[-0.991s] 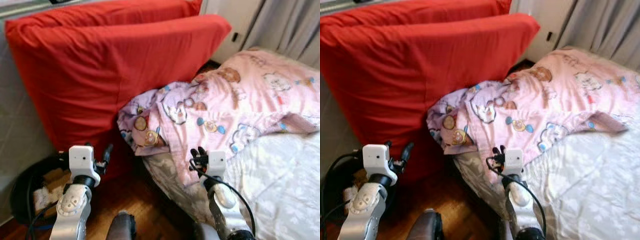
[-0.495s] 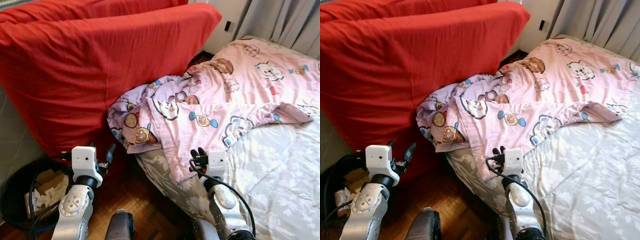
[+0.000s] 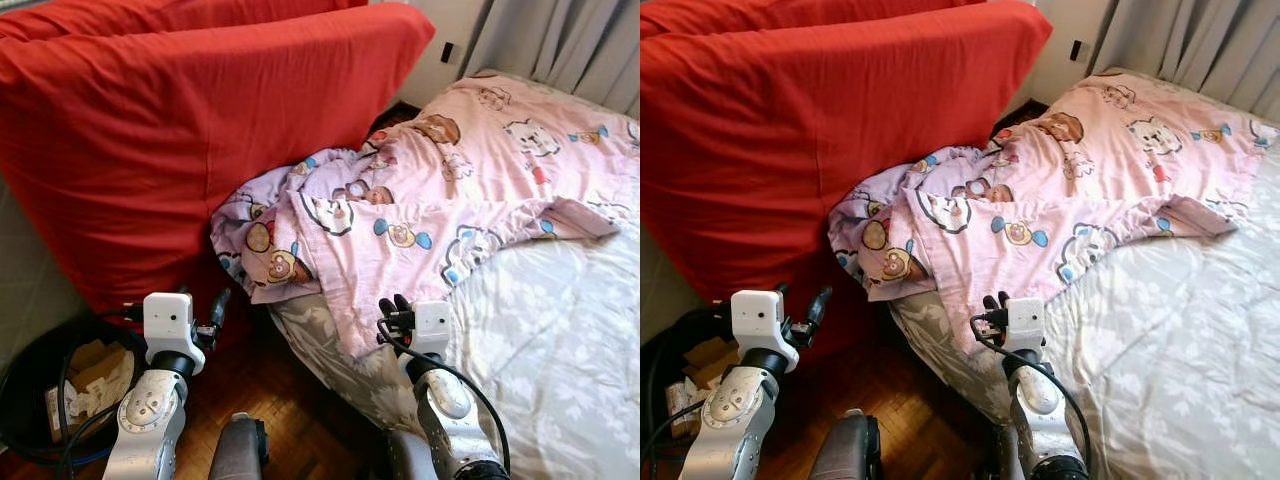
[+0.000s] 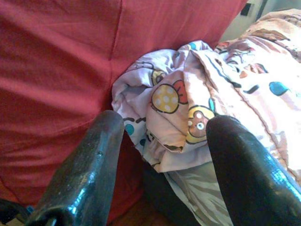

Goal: Clean up the room

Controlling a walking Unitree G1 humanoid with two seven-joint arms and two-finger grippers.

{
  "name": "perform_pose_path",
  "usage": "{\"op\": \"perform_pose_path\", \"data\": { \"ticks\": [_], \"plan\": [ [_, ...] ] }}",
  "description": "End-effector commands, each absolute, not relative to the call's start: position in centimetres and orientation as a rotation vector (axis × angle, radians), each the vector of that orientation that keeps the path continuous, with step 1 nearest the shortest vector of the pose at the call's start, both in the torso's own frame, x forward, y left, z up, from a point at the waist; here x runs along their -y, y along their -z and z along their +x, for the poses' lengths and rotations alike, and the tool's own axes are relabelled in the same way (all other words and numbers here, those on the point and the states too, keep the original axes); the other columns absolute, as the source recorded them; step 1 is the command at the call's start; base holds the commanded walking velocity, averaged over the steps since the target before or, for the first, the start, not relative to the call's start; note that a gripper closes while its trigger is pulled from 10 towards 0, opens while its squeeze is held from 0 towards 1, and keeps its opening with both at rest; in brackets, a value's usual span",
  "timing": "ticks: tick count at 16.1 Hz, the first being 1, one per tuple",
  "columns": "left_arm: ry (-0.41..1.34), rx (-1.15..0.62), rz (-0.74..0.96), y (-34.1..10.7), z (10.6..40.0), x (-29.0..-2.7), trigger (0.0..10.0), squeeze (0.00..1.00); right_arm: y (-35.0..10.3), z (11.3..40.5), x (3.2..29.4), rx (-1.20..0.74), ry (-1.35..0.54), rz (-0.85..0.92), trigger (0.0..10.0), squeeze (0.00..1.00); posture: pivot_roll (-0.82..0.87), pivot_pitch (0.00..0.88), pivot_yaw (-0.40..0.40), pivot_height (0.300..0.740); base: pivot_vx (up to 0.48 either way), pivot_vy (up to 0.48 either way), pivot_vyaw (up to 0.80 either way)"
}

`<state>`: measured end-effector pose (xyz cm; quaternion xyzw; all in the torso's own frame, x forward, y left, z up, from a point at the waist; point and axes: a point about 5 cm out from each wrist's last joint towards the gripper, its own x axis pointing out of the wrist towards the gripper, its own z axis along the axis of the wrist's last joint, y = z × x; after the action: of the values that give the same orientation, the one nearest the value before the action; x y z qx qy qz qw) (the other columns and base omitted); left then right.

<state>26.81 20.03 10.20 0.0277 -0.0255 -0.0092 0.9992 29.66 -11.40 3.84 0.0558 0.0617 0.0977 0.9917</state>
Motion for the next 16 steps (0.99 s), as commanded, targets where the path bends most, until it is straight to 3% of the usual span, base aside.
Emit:
{"op": "perform_pose_path", "data": {
  "ticks": [1, 16],
  "plan": [
    [0.031, 0.046, 0.068, -10.3, 26.6, -20.0, 10.0, 0.0, -3.6, 29.4, 11.4, -0.137, -0.2, 0.111, 10.0, 0.0, 0.13, 0.16, -0.035, 0.626, 0.0, 0.0, 0.0],
    [0.039, 0.023, 0.055, -10.1, 26.6, -19.6, 10.0, 0.0, -0.6, 27.9, 10.5, -0.307, -0.301, 0.075, 10.0, 0.0, 0.13, 0.173, -0.033, 0.626, 0.0, 0.0, 0.0]
  ]
}}
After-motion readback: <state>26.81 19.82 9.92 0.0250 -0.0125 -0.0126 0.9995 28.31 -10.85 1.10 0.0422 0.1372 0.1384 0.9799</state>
